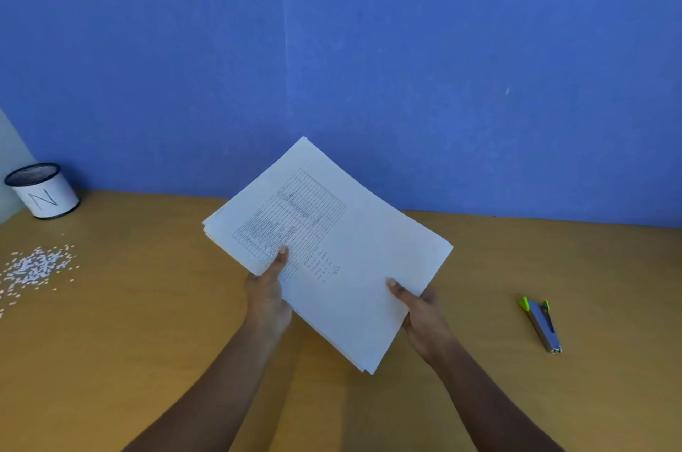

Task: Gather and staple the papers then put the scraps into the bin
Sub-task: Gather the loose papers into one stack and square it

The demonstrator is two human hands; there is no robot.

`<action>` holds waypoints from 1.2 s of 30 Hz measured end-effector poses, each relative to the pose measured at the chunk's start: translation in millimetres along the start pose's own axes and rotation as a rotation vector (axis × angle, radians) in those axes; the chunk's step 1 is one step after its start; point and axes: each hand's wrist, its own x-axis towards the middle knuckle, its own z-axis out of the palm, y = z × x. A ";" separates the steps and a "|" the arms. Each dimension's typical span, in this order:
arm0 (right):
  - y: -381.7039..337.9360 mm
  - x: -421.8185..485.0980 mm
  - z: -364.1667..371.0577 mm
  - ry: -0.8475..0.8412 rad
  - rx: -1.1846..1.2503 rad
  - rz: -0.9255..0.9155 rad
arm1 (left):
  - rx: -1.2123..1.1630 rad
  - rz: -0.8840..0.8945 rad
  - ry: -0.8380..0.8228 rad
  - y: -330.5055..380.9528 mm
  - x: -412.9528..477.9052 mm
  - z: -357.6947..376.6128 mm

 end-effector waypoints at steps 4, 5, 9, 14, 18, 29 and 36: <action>-7.6 0.4 -15.6 0.013 -0.091 -0.050 | 0.051 0.043 0.010 22.6 16.7 -20.7; -9.8 0.8 -20.7 0.023 -0.109 -0.055 | 0.061 0.049 -0.001 30.3 22.1 -28.4; -23.6 2.4 -36.3 0.025 -0.201 -0.095 | 0.262 0.051 -0.191 52.4 39.3 -56.1; -42.9 3.0 -34.4 -0.071 -0.292 -0.152 | 0.671 0.043 -0.432 53.7 34.9 -54.4; -51.3 6.5 -29.7 -0.100 -0.292 -0.202 | 0.674 0.106 -0.417 48.0 34.3 -50.3; -35.2 3.5 -42.4 -0.124 -0.340 -0.146 | 0.792 0.093 -0.454 33.4 28.2 -62.6; -35.8 5.9 -37.9 -0.114 -0.335 -0.150 | 0.734 0.151 -0.430 29.6 25.2 -57.0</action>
